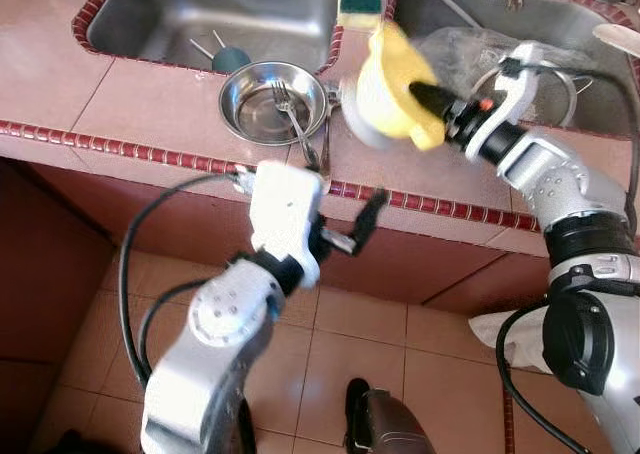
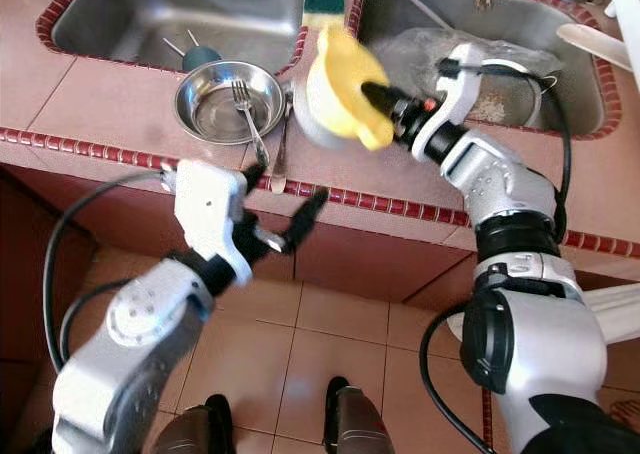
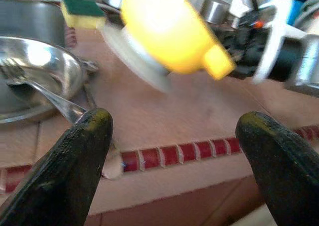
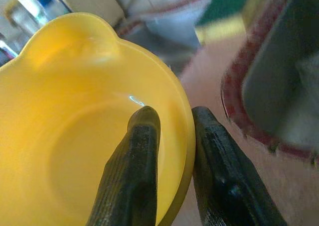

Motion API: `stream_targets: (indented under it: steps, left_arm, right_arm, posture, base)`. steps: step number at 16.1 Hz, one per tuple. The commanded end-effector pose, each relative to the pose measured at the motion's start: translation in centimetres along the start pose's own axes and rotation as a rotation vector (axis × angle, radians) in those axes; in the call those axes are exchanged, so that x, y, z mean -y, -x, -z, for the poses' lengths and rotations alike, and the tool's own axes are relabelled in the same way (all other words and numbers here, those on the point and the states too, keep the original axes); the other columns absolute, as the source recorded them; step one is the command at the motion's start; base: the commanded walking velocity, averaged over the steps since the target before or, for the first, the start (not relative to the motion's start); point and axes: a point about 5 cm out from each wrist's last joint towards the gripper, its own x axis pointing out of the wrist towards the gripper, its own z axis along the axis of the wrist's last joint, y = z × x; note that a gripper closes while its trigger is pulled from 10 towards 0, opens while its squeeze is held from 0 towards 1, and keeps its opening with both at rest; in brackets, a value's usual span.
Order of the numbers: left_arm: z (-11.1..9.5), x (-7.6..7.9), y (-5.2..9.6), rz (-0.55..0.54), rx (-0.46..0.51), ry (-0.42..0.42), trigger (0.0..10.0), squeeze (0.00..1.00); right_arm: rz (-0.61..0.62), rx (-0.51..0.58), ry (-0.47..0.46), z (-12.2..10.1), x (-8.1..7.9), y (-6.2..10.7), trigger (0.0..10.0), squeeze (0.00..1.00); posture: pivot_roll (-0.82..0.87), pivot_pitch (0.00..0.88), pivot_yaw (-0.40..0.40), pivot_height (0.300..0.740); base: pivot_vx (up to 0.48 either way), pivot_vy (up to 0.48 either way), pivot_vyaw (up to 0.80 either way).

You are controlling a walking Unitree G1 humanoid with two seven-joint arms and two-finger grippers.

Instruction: Kitchen organization

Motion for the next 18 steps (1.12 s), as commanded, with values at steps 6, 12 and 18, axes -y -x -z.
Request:
stream_targets:
  steps: [6,12,18]
  left_arm:
    - [0.5,-4.3,-0.9,-0.082,0.001,-0.013,10.0,0.0]
    - [0.5,-9.4,-1.0,-0.224,0.013,-0.041,10.0,0.0]
    - [0.9,-10.9,-1.6,-0.201,0.01,-0.054,10.0,0.0]
  right_arm:
    - [0.011,0.271,0.232,-2.1,-2.1,0.7,0.0,0.0]
    - [0.067,0.46,0.31,0.2,-5.4,2.2,10.0,0.0]
    - [0.221,0.464,0.51,3.1,-6.3,4.1,10.0,0.0]
  posture:
    - [-0.07,0.112,-0.039,0.74]
    - [-0.1,0.018,0.001,0.74]
    - [-0.12,0.0,0.027,0.74]
  base:
    - [0.0,0.0,0.0]
    - [0.0,0.0,0.0]
    - [0.0,0.0,0.0]
